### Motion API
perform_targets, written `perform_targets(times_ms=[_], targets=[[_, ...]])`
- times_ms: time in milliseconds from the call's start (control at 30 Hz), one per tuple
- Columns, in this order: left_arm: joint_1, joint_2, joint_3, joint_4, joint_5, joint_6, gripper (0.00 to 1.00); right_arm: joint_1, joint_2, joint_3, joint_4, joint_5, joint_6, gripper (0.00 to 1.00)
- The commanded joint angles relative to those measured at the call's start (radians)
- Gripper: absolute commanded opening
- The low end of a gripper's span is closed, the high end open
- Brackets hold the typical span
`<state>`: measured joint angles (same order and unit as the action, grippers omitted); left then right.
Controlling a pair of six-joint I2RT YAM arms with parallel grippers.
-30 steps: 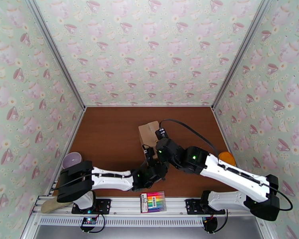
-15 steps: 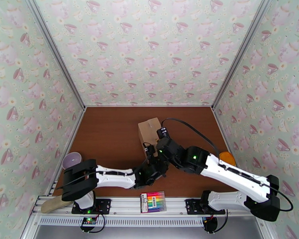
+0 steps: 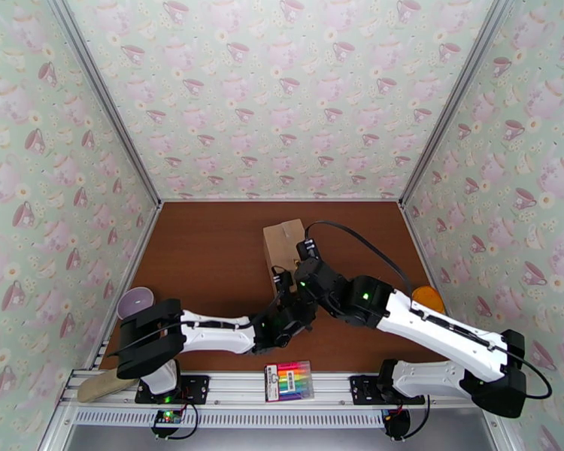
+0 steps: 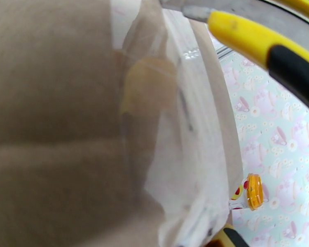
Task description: Unpack the express box
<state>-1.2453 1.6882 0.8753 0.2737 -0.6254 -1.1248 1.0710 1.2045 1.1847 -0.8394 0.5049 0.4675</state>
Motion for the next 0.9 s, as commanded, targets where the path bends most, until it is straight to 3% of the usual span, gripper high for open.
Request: perform_targets(times_ms=[0, 433, 633, 800, 867], targets=[[0.017, -0.088, 0.005, 0.018, -0.02, 0.056, 0.37, -0.01, 0.014, -0.003, -0.051, -0.102, -0.025, 0.0], [-0.075, -0.225, 0.001, -0.258, -0.011, 0.028, 0.38, -0.099, 0.031, 0.055, -0.009, -0.131, -0.131, 0.0], [-0.134, -0.384, -0.019, -0.508, -0.099, 0.024, 0.37, -0.13, 0.014, 0.038, 0.002, -0.161, -0.158, 0.0], [-0.102, -0.519, -0.018, -0.629, -0.219, 0.149, 0.41, -0.135, 0.0, 0.02, 0.014, -0.18, -0.18, 0.0], [-0.016, -0.551, -0.004, -0.603, -0.209, 0.247, 0.42, -0.135, -0.003, 0.018, 0.011, -0.184, -0.192, 0.0]])
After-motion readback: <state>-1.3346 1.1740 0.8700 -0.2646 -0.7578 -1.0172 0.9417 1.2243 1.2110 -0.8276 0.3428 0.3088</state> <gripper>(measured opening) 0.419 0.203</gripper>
